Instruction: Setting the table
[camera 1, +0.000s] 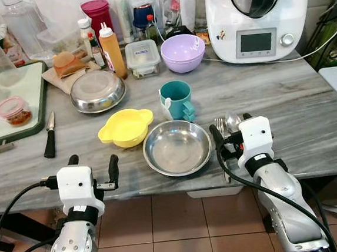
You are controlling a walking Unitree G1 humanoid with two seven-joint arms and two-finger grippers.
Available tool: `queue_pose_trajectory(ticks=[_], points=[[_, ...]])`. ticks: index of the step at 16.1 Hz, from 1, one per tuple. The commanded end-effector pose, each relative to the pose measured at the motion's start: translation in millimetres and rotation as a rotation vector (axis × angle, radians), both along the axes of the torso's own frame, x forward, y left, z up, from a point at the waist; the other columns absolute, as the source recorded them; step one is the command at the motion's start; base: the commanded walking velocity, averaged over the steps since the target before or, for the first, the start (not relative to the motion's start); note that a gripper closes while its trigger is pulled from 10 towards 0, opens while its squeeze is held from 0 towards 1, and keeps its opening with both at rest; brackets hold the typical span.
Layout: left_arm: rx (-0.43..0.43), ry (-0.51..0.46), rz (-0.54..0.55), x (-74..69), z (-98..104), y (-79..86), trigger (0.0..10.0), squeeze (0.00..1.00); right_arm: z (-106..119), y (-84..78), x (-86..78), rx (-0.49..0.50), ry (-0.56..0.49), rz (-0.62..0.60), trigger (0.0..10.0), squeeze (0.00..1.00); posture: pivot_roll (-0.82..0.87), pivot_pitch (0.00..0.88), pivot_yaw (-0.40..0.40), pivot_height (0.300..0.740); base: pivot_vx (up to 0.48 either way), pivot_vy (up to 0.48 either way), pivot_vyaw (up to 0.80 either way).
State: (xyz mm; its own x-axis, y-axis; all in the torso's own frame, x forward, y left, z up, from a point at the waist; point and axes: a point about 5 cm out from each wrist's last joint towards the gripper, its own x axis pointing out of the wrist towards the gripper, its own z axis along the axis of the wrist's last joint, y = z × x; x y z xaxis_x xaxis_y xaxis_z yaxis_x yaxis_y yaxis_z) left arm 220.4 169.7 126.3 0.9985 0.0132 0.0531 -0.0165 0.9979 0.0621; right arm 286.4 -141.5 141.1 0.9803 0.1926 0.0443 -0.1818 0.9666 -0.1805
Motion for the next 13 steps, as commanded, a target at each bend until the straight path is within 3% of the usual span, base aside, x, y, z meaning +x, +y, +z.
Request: queue_pose_trajectory(ticks=[1, 12, 13], points=[[0.014, 0.041, 0.01, 0.8, -6.5, 2.9, 10.0, 0.0, 4.3, 1.8, -0.6, 0.021, -0.018, 0.016, 10.0, 0.0, -0.04, 0.099, 0.072, 0.74, 0.0, 0.0, 0.0], [0.029, 0.023, 0.035, 5.9, -2.1, 1.3, 10.0, 0.0, 9.5, 4.0, 3.6, -0.014, -0.047, 0.034, 10.0, 0.0, -0.03, 0.093, 0.064, 0.74, 0.0, 0.0, 0.0], [0.032, 0.027, 0.03, 4.8, -3.3, 0.1, 10.0, 0.0, 7.9, 4.2, 2.8, -0.02, -0.044, 0.041, 10.0, 0.0, -0.03, 0.094, 0.063, 0.74, 0.0, 0.0, 0.8]])
